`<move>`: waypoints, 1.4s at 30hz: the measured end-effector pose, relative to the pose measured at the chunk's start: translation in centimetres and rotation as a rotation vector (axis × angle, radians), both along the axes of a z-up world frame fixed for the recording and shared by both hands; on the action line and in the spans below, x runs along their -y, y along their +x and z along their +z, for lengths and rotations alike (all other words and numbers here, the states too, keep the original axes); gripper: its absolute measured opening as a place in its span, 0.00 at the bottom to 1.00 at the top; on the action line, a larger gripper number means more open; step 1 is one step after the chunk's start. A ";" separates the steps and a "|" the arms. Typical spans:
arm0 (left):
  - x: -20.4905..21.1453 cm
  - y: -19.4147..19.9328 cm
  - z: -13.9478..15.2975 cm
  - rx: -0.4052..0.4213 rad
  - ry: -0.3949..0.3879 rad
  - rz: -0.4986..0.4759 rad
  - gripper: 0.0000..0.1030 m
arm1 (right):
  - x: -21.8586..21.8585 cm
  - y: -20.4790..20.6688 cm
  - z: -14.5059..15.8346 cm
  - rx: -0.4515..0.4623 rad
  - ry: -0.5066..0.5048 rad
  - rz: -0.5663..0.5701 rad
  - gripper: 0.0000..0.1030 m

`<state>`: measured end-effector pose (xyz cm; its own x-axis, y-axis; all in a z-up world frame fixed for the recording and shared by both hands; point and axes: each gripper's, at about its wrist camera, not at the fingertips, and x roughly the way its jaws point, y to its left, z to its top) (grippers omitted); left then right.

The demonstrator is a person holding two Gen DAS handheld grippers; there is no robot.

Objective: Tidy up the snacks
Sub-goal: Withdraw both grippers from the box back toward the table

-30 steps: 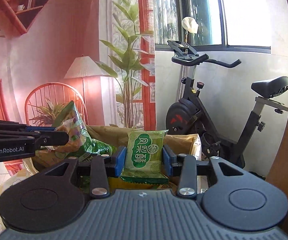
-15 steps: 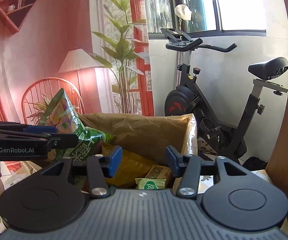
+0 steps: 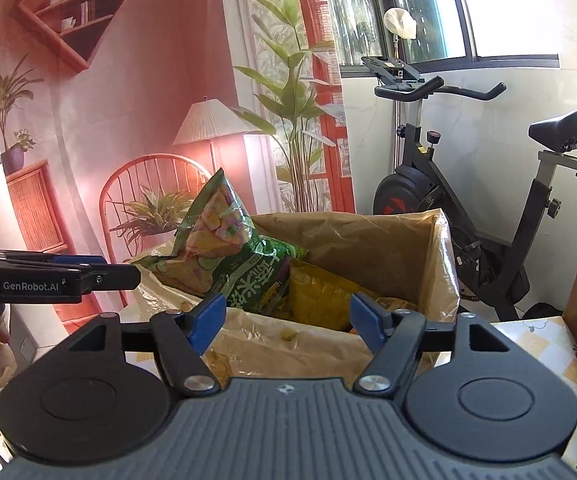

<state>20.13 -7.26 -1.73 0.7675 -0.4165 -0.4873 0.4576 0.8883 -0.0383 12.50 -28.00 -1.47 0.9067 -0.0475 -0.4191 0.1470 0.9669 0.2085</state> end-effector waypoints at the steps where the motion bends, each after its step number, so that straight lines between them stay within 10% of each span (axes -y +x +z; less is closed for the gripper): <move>1: -0.9 -0.4 -0.1 -0.003 0.004 0.004 0.59 | -0.3 -0.5 -0.2 0.000 0.023 0.005 0.74; 15: -9.2 -3.6 -4.9 -0.124 0.020 0.133 0.59 | -4.0 -3.4 -4.7 -0.064 0.098 0.075 0.76; 42: -6.6 -3.6 -11.6 -0.155 0.053 0.094 0.59 | -3.1 -4.0 -13.6 -0.237 0.053 0.074 0.75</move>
<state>16.51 -0.63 -13.32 0.7160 -0.3166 -0.6222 0.3644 0.9297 -0.0537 8.48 -24.89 -15.07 0.7829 0.0426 -0.6207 0.1274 0.9655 0.2269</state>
